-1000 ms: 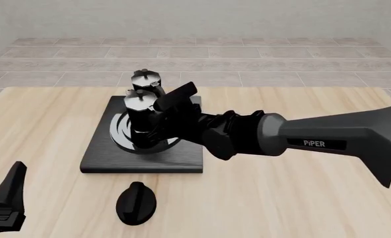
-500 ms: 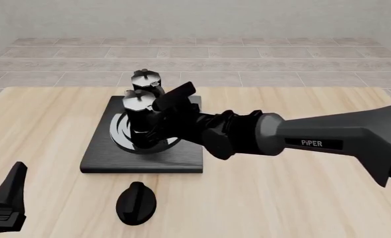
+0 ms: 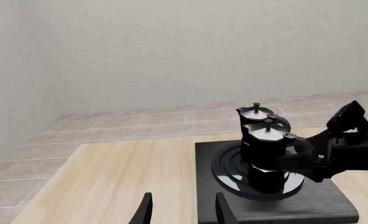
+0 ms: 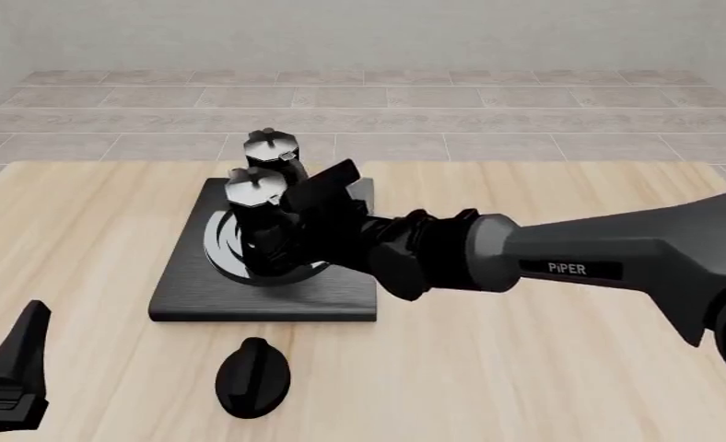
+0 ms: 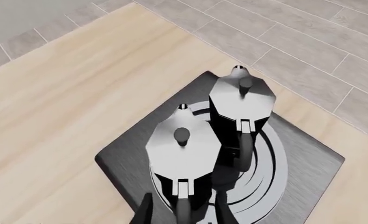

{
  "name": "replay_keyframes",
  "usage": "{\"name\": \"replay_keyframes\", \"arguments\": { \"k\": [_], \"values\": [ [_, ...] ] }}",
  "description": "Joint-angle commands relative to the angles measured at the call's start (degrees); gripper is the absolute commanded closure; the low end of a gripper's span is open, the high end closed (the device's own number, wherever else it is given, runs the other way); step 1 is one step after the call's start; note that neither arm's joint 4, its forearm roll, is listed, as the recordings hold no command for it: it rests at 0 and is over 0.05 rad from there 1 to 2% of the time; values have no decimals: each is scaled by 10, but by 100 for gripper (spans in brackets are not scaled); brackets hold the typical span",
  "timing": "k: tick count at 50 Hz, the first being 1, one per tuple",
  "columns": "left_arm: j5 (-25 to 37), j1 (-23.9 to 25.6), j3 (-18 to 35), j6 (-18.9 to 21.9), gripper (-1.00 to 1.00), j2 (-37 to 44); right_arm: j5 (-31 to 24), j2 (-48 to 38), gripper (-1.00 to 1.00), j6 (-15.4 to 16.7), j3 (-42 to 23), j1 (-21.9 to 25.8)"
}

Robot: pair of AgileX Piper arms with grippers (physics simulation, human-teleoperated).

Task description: Put both moka pots on the stove.

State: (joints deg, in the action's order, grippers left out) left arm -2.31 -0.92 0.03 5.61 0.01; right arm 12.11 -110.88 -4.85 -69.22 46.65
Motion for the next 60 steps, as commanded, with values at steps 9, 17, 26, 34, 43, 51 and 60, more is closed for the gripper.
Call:
{"name": "replay_keyframes", "arguments": {
  "k": [9, 17, 26, 34, 43, 51, 60],
  "values": [
    [-2, -8, 1, -2, -100, 0, -21, 9, -100, -5, 3, 13],
    [-2, -8, 1, -2, -100, 0, -22, 10, -100, -6, 3, 13],
    [-2, -8, 1, -2, -100, 0, -27, 17, -100, -6, 6, 14],
    [-2, -7, 1, -2, -100, 0, -38, 31, -100, 2, 7, 12],
    [-2, -8, 1, -2, -100, 0, -54, 54, -100, 13, 11, 9],
    [-2, -8, 1, -2, -100, 0, -70, 76, -100, 20, 16, 12],
    [-2, -8, 1, -2, -100, 0, -82, 95, -100, 22, 17, 18]
  ]
}}
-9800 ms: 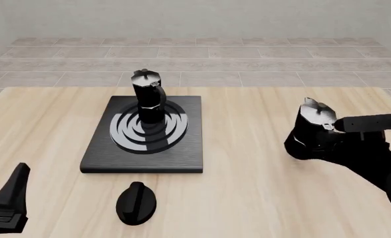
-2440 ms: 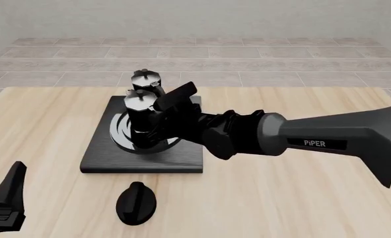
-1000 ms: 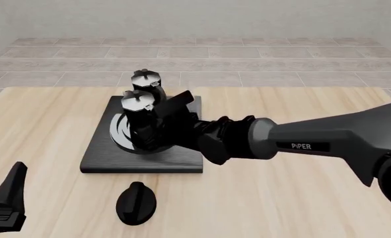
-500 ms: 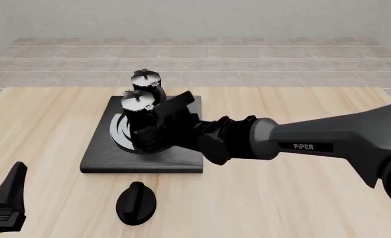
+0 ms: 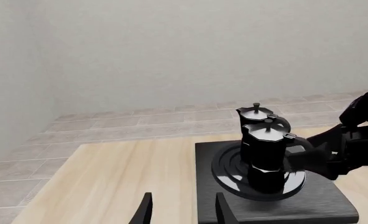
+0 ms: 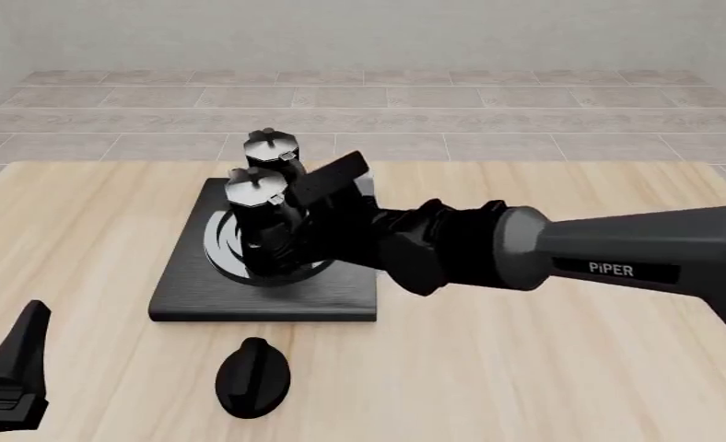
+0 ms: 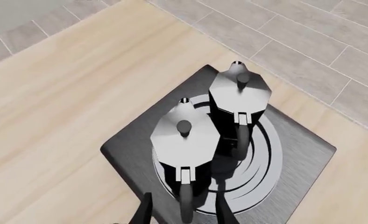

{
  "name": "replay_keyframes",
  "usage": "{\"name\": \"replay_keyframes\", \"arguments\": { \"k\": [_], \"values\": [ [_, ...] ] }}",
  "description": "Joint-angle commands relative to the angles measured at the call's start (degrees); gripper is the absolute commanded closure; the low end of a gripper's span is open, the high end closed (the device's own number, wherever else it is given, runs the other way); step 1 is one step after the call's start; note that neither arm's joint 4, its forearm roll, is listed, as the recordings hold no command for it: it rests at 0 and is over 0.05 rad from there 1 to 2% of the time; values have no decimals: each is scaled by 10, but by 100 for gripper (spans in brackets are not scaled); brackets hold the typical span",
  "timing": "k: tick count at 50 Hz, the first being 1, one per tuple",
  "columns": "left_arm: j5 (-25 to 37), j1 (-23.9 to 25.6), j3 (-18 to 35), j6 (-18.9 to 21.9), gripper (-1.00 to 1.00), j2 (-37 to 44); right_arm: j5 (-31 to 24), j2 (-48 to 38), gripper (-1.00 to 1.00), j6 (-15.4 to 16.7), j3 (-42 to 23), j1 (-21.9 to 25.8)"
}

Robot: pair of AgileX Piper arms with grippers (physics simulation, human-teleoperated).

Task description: Put both moka pots on the stove.

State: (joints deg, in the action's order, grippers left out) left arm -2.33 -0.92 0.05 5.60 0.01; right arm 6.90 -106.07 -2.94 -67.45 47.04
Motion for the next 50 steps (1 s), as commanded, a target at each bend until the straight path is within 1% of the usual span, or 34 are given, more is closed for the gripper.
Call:
{"name": "replay_keyframes", "arguments": {
  "k": [1, 10, 24, 34, 41, 44, 49, 50],
  "values": [
    [-1, -5, 0, 3, -100, 0, -33, 50, -100, 2, -1, 15],
    [0, -4, 1, 5, -100, 0, -53, 83, -100, 10, 1, 21],
    [2, -3, 1, 9, -100, 0, -72, 129, -100, 25, 5, 10],
    [0, -5, 0, 8, -100, 0, -79, 186, -100, 32, 27, 14],
    [0, -5, 1, 8, -100, 0, -69, 234, -100, 20, 55, 8],
    [0, -4, 1, 8, -100, 0, -60, 252, -100, 12, 73, 9],
    [0, -5, 0, 8, -100, 0, -42, 284, -100, -3, 99, -3],
    [0, -5, 1, 8, -100, 0, -40, 291, -100, -11, 105, -5]
  ]
}}
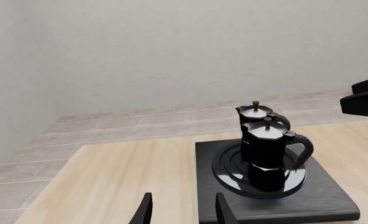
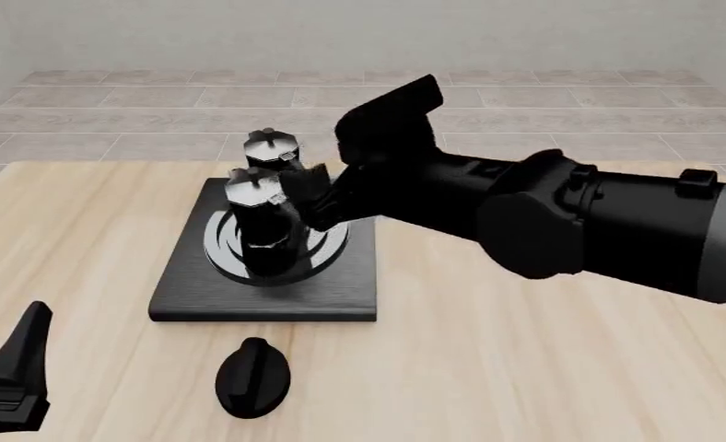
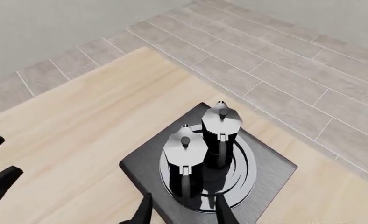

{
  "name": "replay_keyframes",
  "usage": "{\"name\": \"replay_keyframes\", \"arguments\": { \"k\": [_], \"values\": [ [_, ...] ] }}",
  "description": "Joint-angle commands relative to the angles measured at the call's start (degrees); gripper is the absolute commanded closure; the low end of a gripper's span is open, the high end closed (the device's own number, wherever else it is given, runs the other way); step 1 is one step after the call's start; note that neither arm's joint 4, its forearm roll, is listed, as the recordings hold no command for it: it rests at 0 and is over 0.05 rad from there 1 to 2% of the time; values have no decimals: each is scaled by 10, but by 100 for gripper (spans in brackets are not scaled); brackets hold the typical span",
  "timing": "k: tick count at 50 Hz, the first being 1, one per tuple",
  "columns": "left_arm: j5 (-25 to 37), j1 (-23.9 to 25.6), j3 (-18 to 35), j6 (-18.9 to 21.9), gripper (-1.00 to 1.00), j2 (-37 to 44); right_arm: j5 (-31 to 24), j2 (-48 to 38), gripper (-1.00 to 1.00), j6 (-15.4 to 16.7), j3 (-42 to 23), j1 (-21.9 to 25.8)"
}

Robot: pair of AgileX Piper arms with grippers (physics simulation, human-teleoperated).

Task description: Put both moka pots on the stove.

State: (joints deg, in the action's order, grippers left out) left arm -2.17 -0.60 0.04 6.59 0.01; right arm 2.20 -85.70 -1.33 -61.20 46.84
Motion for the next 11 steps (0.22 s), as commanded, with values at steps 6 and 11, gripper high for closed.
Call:
{"name": "replay_keyframes", "arguments": {
  "k": [6, 11],
  "values": [
    [-1, -7, 1, -1, -100, 0, 32, 128, -100, -49, 83, -24],
    [-2, -6, 1, 0, -100, 0, 62, 170, -100, -62, 125, -41]
  ]
}}
